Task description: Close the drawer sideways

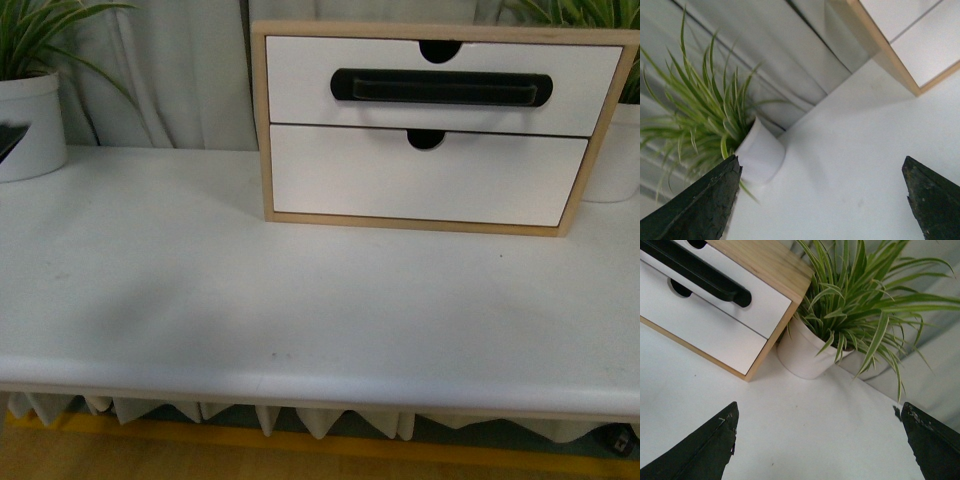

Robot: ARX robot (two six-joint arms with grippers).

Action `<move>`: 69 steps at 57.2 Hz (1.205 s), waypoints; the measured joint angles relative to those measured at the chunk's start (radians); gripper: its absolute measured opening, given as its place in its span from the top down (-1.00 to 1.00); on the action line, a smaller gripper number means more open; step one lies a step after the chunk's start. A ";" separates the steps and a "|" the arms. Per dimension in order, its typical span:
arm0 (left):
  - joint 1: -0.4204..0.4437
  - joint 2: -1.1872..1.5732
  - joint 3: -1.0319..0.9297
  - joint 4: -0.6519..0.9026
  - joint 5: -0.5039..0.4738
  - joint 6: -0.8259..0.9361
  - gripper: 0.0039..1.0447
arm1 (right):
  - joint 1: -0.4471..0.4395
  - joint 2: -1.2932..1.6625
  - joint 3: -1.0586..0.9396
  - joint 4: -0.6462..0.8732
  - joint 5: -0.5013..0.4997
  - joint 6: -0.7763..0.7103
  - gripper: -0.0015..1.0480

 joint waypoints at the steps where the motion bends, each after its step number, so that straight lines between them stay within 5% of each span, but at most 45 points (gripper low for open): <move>1: 0.000 -0.034 -0.019 -0.030 -0.017 -0.022 -0.88 | -0.002 -0.032 -0.020 -0.011 0.004 0.016 -0.82; 9: 0.048 -0.300 -0.105 -0.362 -0.150 -0.218 -0.88 | -0.025 -0.247 -0.145 -0.118 0.022 0.167 -0.82; 19: 0.053 -0.336 -0.110 -0.408 -0.148 -0.304 -0.88 | -0.031 -0.283 -0.156 -0.119 0.019 0.248 -0.81; 24: 0.116 -0.375 -0.181 -0.241 0.082 -0.537 -0.52 | -0.015 -0.323 -0.214 -0.039 0.010 0.426 -0.43; 31: 0.160 -0.430 -0.214 -0.242 0.142 -0.702 -0.14 | 0.018 -0.362 -0.267 -0.029 0.039 0.497 -0.06; 36: 0.197 -0.481 -0.239 -0.272 0.178 -0.763 0.28 | 0.129 -0.397 -0.313 -0.029 0.159 0.526 0.35; 47: 0.317 -0.563 -0.266 -0.326 0.291 -0.784 0.93 | 0.149 -0.447 -0.360 -0.026 0.165 0.532 0.98; 69: 0.326 -0.679 -0.309 -0.382 0.304 -0.796 0.93 | 0.150 -0.609 -0.409 -0.134 0.165 0.537 0.98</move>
